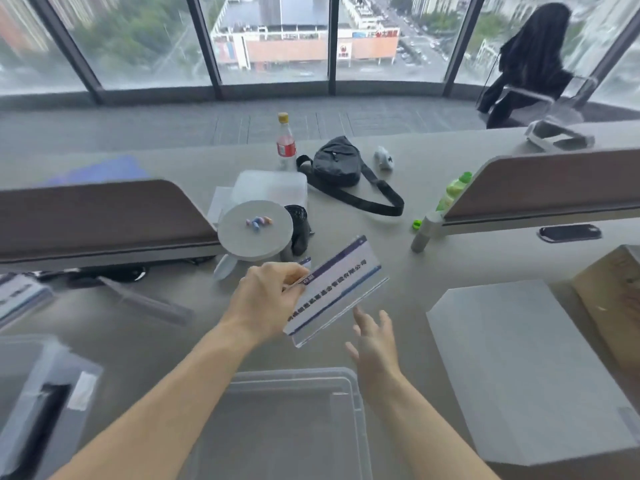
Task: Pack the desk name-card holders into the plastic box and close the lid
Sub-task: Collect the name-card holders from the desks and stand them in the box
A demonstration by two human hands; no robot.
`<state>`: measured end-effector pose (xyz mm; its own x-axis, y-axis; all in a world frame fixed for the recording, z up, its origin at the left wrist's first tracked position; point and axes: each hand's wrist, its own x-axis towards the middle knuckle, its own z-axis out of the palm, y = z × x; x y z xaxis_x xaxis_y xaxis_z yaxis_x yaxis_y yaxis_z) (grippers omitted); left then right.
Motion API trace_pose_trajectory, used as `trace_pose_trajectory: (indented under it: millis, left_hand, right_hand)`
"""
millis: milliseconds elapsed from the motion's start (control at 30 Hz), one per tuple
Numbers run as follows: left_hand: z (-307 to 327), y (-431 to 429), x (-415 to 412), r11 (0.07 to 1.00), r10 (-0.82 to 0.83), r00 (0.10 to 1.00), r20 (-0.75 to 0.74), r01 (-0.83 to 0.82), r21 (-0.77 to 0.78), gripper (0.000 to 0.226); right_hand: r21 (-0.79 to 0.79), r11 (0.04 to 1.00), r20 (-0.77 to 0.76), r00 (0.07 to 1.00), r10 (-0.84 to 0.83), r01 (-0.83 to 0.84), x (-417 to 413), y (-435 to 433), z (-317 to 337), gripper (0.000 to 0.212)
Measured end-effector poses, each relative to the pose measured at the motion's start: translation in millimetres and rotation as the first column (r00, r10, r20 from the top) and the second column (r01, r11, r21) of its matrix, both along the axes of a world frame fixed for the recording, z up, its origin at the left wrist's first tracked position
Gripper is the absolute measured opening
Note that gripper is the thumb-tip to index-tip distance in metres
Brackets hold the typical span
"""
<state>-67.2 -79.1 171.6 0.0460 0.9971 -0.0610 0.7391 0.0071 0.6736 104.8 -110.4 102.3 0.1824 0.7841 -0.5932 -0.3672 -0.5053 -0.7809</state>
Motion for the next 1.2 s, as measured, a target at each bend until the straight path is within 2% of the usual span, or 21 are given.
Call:
trace_pose_trajectory:
  millis: [67, 133, 233, 267, 333, 533, 733, 833, 1067, 1200]
  left_hand:
    - [39.4, -13.1, -24.5, 0.999, 0.036, 0.985, 0.167, -0.031, -0.032, 0.018]
    - [72.0, -27.3, -56.8, 0.996, 0.083, 0.956, 0.282, -0.067, -0.066, 0.017]
    - [116.4, -66.4, -127.4, 0.986, 0.164, 0.905, 0.394, -0.156, -0.053, 0.015]
    - [128.0, -83.8, -158.0, 0.981, 0.190, 0.892, 0.411, -0.186, -0.049, 0.015]
    - [130.6, -89.5, -166.9, 0.979, 0.204, 0.894, 0.399, -0.188, -0.079, 0.016]
    - [133.4, -164.3, -311.4, 0.952, 0.299, 0.865, 0.402, -0.298, -0.068, 0.016]
    - [105.7, -232.0, -430.9, 0.888, 0.454, 0.798, 0.398, -0.441, -0.129, 0.024]
    - [89.5, -248.0, -473.0, 0.864, 0.503, 0.813, 0.293, -0.479, -0.156, 0.021]
    - [33.5, -265.7, -539.7, 0.744, 0.666, 0.701, 0.256, -0.595, -0.304, 0.016]
    - [-4.9, -265.9, -563.5, 0.708, 0.697, 0.690, 0.194, -0.622, -0.335, 0.017]
  right_hand:
    - [0.153, 0.986, -0.043, 0.997, 0.067, -0.060, -27.7, -1.2, 33.5, 0.049]
    - [0.281, 0.952, -0.022, 0.991, 0.131, -0.120, -61.5, -2.8, 69.1, 0.026]
    - [0.367, 0.905, 0.008, 0.973, 0.231, -0.218, -128.1, -25.3, 121.0, 0.026]
    - [0.386, 0.888, 0.010, 0.964, 0.267, -0.250, -157.4, -36.1, 136.8, 0.024]
    - [0.396, 0.874, 0.024, 0.954, 0.298, -0.283, -165.9, -40.8, 138.4, 0.020]
    - [0.332, 0.854, 0.080, 0.914, 0.398, -0.401, -312.8, -96.8, 151.8, 0.022]
    - [0.226, 0.831, 0.104, 0.860, 0.499, -0.509, -437.6, -154.2, 125.2, 0.028]
    - [0.144, 0.831, 0.117, 0.843, 0.525, -0.538, -482.2, -170.3, 105.8, 0.029]
    - [0.023, 0.764, 0.096, 0.762, 0.640, -0.645, -560.6, -179.0, 53.9, 0.025]
    - [-0.072, 0.726, 0.102, 0.719, 0.687, -0.683, -594.6, -171.6, 16.7, 0.020]
